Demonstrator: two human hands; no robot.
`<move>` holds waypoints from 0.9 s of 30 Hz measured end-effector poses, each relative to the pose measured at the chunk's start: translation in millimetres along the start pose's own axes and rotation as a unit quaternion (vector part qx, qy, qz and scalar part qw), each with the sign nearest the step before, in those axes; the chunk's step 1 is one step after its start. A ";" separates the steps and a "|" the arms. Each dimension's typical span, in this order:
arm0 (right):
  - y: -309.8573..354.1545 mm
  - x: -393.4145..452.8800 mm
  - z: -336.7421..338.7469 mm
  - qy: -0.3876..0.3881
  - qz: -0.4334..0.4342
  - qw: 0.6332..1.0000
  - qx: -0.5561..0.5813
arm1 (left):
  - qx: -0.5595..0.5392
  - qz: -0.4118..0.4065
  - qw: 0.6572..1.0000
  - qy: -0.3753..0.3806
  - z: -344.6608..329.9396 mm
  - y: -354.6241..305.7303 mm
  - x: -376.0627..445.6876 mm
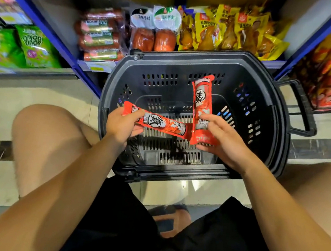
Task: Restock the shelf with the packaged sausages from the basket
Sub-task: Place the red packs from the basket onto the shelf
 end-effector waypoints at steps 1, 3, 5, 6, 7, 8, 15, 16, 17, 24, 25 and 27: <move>-0.1 -0.6 0.9 -0.001 0.013 0.999 -0.037 | 0.000 0.002 1.000 -0.002 0.4 1.3 -0.1; 0.8 -1.5 1.6 -0.007 0.037 0.995 -0.087 | 0.002 0.005 1.000 -0.001 0.2 3.6 -0.6; 2.6 -2.0 2.5 -0.021 0.055 0.992 -0.108 | -0.007 -0.001 1.000 0.007 -0.1 4.8 -0.8; 2.5 -1.4 3.7 -0.028 0.061 0.992 -0.108 | -0.011 -0.010 1.000 0.012 -0.7 4.2 -1.3; 1.2 -0.7 5.3 -0.031 0.062 0.993 -0.098 | -0.015 -0.020 1.000 0.017 -1.8 2.9 -2.6; -2.5 0.5 7.9 -0.040 0.055 0.994 -0.085 | -0.021 -0.029 0.999 0.019 -3.2 1.4 -4.4; 4.5 1.6 25.7 -0.156 0.079 0.975 -0.134 | -0.063 -0.032 0.997 0.016 -7.2 0.1 -5.9; 8.9 1.1 30.2 -0.172 0.095 0.970 -0.140 | -0.059 -0.032 0.998 0.017 -6.8 0.9 -4.1; 13.9 0.3 34.7 -0.191 0.110 0.965 -0.141 | -0.058 -0.027 0.998 0.017 -6.6 2.1 -2.8; 42.5 1.5 60.4 -0.304 0.178 0.934 0.052 | -0.134 0.101 0.986 0.021 -8.8 20.5 4.2; 44.7 1.7 60.8 -0.306 0.174 0.933 0.074 | -0.153 0.129 0.979 0.029 -10.8 23.2 3.8; 45.5 3.9 57.1 -0.291 0.164 0.939 0.083 | -0.190 0.179 0.964 0.043 -15.5 29.1 0.7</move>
Point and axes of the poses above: each hand's wrist, its own x-axis towards the middle knuckle, its own z-axis out of the back of the hand, y = z × x, the point moved 5 cm from there along x, towards the middle knuckle, and after that the axes turned 13 degrees about z, right-handed, at the moved point
